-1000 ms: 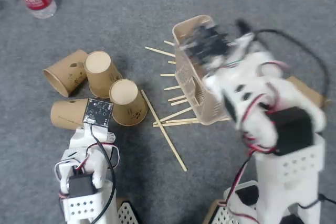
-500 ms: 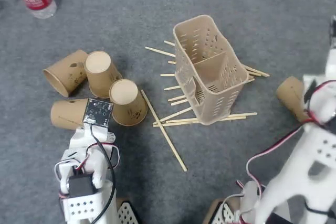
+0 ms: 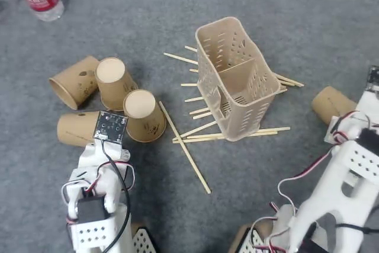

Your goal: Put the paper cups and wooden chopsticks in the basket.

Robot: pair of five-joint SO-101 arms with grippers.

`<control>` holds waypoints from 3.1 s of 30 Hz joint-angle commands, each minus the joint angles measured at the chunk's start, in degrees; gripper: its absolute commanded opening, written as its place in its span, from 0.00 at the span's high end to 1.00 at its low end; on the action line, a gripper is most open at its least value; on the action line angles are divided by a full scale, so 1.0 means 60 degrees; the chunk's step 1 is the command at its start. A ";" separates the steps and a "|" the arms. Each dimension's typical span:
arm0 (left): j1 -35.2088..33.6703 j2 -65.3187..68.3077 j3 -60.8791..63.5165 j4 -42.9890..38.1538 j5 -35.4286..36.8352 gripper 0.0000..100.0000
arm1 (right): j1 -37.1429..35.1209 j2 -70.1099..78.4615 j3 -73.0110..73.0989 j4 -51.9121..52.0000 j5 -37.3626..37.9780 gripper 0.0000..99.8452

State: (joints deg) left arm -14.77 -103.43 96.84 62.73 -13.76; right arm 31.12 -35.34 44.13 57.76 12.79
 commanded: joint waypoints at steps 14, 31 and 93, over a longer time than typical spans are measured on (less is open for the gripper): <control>-0.0029 -0.0147 -0.0066 -0.0015 -0.0088 0.98 | 0.0081 0.3700 -0.0498 -0.3436 -0.0586 0.72; -0.0029 -0.0147 -0.0066 -0.0015 -0.0088 0.98 | -0.0667 0.4593 -0.1158 -0.4271 -0.0527 0.99; -0.0015 -0.0147 -0.0066 -0.0029 -0.0088 0.98 | -0.7524 0.3114 -1.2117 0.7538 0.2388 0.99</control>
State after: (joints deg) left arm -14.77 -103.43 96.84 62.73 -13.76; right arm -15.21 -12.75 -25.23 100.66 26.42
